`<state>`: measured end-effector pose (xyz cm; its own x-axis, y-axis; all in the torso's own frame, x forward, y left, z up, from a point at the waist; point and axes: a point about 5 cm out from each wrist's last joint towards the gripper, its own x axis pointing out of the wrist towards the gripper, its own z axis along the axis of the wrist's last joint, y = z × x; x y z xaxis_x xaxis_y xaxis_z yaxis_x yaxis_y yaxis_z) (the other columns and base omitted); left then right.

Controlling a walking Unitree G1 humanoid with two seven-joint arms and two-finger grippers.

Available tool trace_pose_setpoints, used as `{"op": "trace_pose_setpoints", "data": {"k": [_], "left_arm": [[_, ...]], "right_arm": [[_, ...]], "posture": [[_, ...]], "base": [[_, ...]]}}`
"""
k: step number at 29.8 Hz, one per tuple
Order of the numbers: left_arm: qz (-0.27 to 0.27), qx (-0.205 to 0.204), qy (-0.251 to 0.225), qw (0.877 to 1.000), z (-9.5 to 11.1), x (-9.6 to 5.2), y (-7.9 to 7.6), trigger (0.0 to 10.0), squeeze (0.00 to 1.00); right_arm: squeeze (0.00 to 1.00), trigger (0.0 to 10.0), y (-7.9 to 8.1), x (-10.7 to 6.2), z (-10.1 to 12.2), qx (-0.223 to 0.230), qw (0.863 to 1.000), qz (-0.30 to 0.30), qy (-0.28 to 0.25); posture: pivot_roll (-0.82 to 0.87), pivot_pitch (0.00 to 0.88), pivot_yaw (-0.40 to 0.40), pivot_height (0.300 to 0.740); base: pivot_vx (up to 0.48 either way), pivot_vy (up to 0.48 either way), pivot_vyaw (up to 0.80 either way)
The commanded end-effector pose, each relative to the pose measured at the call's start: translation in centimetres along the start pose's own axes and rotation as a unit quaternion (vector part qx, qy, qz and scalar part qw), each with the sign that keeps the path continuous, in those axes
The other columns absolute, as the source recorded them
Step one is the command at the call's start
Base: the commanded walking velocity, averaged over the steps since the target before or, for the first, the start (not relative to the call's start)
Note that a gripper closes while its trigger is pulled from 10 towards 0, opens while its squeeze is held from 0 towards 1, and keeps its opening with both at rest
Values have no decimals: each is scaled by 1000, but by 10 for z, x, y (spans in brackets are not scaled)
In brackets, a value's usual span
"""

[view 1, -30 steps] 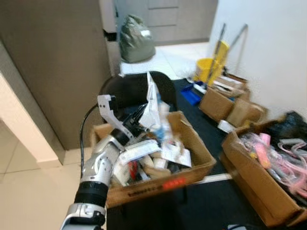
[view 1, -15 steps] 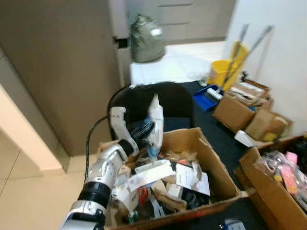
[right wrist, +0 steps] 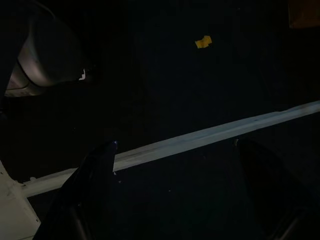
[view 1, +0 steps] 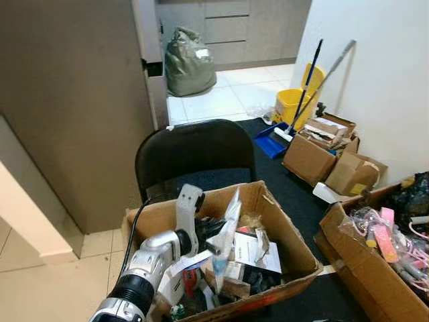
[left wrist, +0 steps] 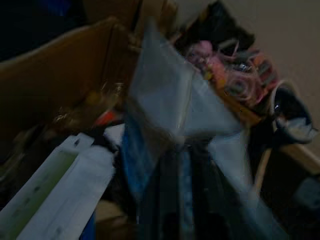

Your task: Picking trash to rubbish bin

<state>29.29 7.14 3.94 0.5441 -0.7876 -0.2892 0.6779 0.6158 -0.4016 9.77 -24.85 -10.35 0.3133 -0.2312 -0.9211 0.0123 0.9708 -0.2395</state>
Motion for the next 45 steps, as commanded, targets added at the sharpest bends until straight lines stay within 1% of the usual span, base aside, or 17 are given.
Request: {"op": "trace_pose_setpoints", "data": {"k": [1, 6, 8, 9, 10, 12, 13, 14, 15, 19, 26, 30, 45], "left_arm": [[7, 8, 22, 1000, -7, -3, 3, 10000, 1000], [6, 30, 8, 1000, -1, -1, 1, 10000, 1000], [-9, 37, -15, 999, 10, 1, -2, 10000, 1000], [-20, 37, -36, 998, 18, 2, -6, 10000, 1000], [-20, 37, -36, 998, 18, 2, -6, 10000, 1000], [-47, 32, -77, 995, 34, 4, -14, 10000, 1000], [-47, 32, -77, 995, 34, 4, -14, 10000, 1000], [-57, 30, -94, 993, 41, 5, -17, 10000, 761], [-66, 31, -111, 991, 50, 6, -21, 10000, 0], [-73, 30, -113, 991, 52, 7, -24, 10000, 0], [-86, 33, -99, 991, 48, 9, -30, 10000, 0], [-90, 28, -94, 991, 45, 10, -34, 10000, 0], [-83, 25, -89, 992, 43, 9, -33, 10000, 0]], "right_arm": [[0, 10000, 2, 0, -2, -4, 1000, 4, 4], [0, 10000, 3, 0, -3, -4, 1000, 5, 5], [0, 10000, 3, 0, -3, -4, 1000, 5, 6], [0, 10000, 3, 0, -3, -5, 1000, 5, 6], [0, 10000, 3, 0, -3, -5, 1000, 5, 6], [0, 10000, 3, 0, -3, -6, 1000, 5, 6], [0, 10000, 3, 0, -3, -6, 1000, 5, 6], [0, 10000, 3, 0, -3, -6, 1000, 5, 5], [0, 10000, 3, 0, -3, -6, 1000, 4, 5], [0, 10000, 3, 0, -3, -7, 1000, 4, 5], [0, 10000, 3, 0, -3, -8, 1000, 5, 4], [0, 10000, 3, 0, -2, -9, 1000, 6, 3], [0, 10000, 4, 0, -2, -7, 1000, 7, 4]], "posture": [[-41, 35, 31, 740], [-41, 35, 31, 740], [-40, 36, 30, 740], [-40, 36, 30, 740], [-40, 36, 30, 740], [-40, 36, 30, 740], [-40, 36, 30, 740], [-40, 36, 30, 740], [-44, 31, 30, 740], [-44, 31, 30, 740], [-46, 25, 32, 740], [-46, 25, 32, 740], [-45, 25, 34, 740]], "base": [[0, 0, 0], [0, 0, 0], [0, 0, 0], [0, 0, 0], [0, 0, 0], [0, 0, 0], [0, 0, 0], [0, 0, 0], [0, 0, 0], [0, 0, 0], [0, 0, 0], [-281, 0, 0], [-367, 0, 0]]}}
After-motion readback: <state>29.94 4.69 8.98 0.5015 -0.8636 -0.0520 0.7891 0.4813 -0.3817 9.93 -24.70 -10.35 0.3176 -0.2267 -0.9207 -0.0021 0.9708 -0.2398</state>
